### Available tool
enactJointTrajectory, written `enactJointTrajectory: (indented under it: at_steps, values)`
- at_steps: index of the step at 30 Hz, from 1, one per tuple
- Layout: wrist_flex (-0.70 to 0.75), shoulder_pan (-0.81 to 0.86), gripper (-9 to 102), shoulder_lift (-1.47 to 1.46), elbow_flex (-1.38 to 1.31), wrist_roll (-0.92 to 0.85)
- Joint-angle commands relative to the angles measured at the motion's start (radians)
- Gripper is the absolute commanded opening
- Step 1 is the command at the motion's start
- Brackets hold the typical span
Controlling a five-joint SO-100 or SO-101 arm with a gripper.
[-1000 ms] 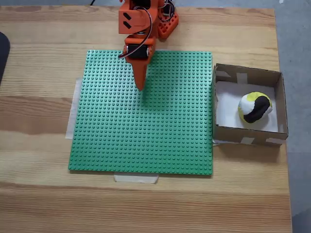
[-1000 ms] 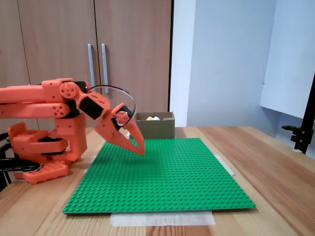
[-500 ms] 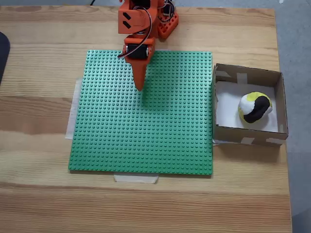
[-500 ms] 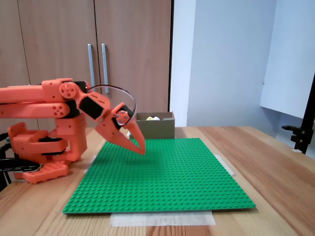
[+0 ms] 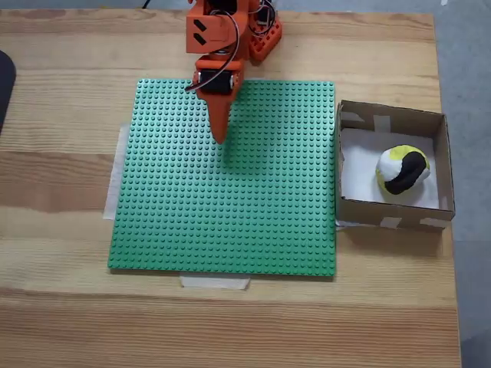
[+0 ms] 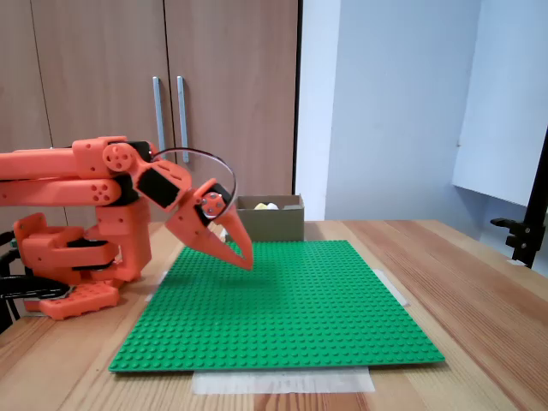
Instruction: Pick the ball and put it in the box.
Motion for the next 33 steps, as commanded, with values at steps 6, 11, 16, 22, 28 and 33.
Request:
enactJointTrajectory:
  at_steps: [6,11,16,22,28,33]
  values:
    - [-0.014,0.005,-1,0.009,0.028,-0.002]
    - [-0.014,0.005,-1,0.009,0.028,-0.011]
    - [-0.014,0.005,-1,0.009,0.028,-0.012]
    - [-0.014,0.005,-1,0.009,0.028,-0.014]
    - [-0.014,0.005,-1,0.009,0.028,-0.014]
    - [-0.014,0.005,-1,0.009,0.028,-0.014]
